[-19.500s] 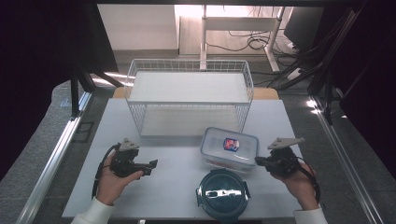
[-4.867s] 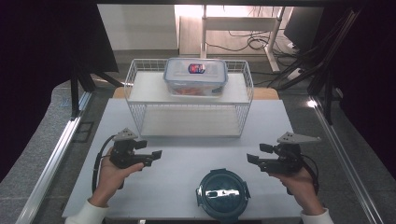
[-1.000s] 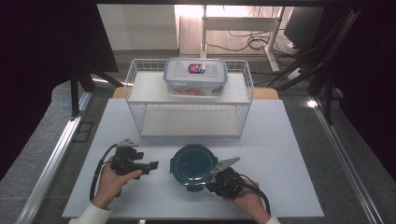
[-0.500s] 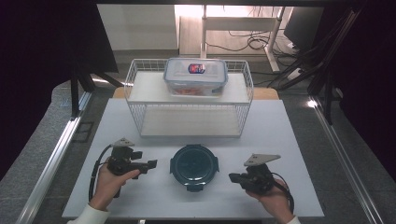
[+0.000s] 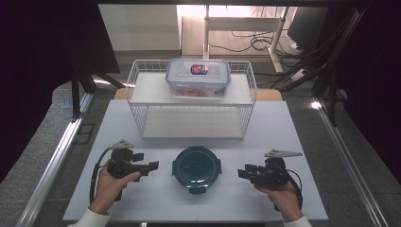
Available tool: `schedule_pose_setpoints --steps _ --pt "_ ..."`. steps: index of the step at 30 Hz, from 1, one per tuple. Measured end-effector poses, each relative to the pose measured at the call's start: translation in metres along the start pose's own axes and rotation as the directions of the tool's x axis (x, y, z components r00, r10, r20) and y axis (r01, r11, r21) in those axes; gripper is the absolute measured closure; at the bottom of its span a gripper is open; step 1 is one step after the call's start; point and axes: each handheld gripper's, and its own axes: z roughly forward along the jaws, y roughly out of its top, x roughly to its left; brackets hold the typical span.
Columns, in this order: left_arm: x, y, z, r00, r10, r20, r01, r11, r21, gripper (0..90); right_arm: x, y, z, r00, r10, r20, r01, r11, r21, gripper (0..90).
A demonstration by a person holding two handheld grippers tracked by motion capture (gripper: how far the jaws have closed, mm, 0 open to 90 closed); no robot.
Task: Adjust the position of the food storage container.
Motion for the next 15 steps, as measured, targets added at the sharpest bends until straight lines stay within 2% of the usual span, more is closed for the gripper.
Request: schedule_pose_setpoints --steps 2,8,13,15 --pt "-0.0007 0.0002 -0.0004 1.0000 0.004 0.001 -0.004 1.0000 0.000 20.8 0.0000 0.0008 -0.0018 0.9997 0.014 0.020 -0.013 1.000 -0.024 43.0" --pt "-0.0013 0.0001 0.0003 1.0000 0.003 0.003 -0.003 1.0000 -0.001 20.8 -0.0004 0.0010 -0.0007 0.9990 0.025 0.037 -0.024 0.999 -0.031 34.5" --pt "-0.0022 -0.0002 0.0001 1.0000 0.003 0.003 -0.003 1.0000 0.003 20.0 0.0008 0.0014 -0.0006 0.9989 0.039 0.025 -0.038 0.999 -0.039 29.1" --pt "-0.0021 -0.0001 -0.0007 1.0000 -0.007 0.005 0.006 1.0000 0.003 18.5 0.0036 0.0013 -0.0006 0.9994 0.029 0.020 -0.028 0.999 -0.046 26.5"
